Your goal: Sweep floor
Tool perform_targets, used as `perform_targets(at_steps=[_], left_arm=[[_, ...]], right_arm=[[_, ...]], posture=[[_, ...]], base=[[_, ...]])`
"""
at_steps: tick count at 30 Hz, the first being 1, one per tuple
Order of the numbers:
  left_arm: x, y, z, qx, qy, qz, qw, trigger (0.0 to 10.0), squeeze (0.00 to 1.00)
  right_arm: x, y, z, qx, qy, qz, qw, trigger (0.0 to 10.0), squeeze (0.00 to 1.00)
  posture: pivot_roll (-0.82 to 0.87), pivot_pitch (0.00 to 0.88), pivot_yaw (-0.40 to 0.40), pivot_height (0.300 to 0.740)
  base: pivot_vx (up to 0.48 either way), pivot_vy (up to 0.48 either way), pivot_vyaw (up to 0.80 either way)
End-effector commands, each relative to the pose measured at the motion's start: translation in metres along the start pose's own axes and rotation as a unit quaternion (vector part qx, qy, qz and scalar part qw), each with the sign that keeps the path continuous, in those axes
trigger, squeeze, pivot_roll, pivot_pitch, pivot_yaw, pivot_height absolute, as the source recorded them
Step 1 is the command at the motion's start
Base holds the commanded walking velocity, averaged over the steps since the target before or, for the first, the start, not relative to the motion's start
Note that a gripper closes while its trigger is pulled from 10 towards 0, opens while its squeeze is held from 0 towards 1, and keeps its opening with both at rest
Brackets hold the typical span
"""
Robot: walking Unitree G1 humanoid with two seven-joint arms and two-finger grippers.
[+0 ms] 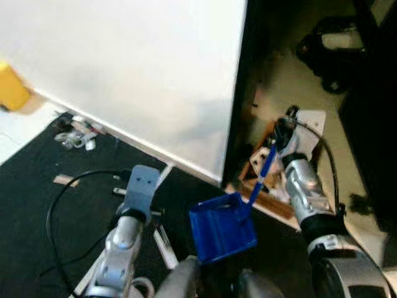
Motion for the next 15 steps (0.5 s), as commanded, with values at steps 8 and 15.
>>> perform_targets(at_steps=[8,15], left_arm=[[-0.0031,-0.0068,-0.0007,0.006,0.004,-0.016,1.0,10.0,0.0],[-0.0039,-0.0073,-0.0001,0.006,0.004,-0.018,1.0,10.0,0.0]], right_arm=[[0.0002,0.0029,0.0006,0.007,-0.004,0.008,1.0,10.0,0.0],[-0.0003,0.0025,0.0007,0.007,-0.003,0.007,1.0,10.0,0.0]], posture=[[0.07,0.114,-0.003,0.74],[0.07,0.117,-0.004,0.74]], base=[[0.0,0.0,0.8],[0.0,0.0,0.8]])
Point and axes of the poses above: a point about 5 cm out from each wrist's last joint towards the gripper, its own x axis pointing out of the wrist towards the gripper, its own y axis along the axis of the wrist's last joint, z = x × y, the point moved 1 cm from there along x, pointing out of the wrist towards the gripper, and after that the axes turned 8 degrees about -x, right-handed, at the moved point
